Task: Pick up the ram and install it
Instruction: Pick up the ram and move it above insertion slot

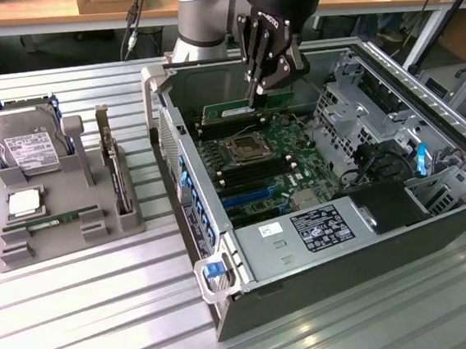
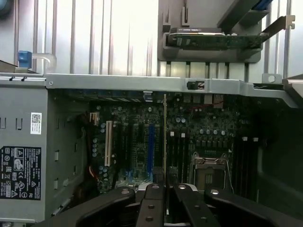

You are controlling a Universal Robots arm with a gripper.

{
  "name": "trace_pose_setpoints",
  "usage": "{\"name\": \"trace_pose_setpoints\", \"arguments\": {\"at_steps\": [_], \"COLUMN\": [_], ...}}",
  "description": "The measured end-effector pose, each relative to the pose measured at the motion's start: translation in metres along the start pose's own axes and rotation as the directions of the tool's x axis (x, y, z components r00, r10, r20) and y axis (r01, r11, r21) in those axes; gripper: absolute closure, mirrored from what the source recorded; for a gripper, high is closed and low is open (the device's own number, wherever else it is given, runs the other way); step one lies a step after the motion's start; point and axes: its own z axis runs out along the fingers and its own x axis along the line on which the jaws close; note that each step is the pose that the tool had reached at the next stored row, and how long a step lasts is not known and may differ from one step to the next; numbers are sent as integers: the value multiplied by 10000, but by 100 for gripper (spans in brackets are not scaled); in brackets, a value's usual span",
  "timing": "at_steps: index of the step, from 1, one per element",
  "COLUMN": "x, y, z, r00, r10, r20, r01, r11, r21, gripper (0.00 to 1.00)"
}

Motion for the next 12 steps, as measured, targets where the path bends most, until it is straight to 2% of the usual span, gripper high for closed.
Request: {"name": "trace_pose_setpoints", "arguments": {"at_steps": [1,6,12], "x": [0,1,7], "y": [0,-8,-162], "z": [0,0,-9], "r00": [10000,10000,10000], "r10": [1,1,1], "r20": [-1,-1,-5], "r01": [-1,-1,-1], "r11": [10000,10000,10000], "r21": [35,36,36], "gripper": [87,87,87]}}
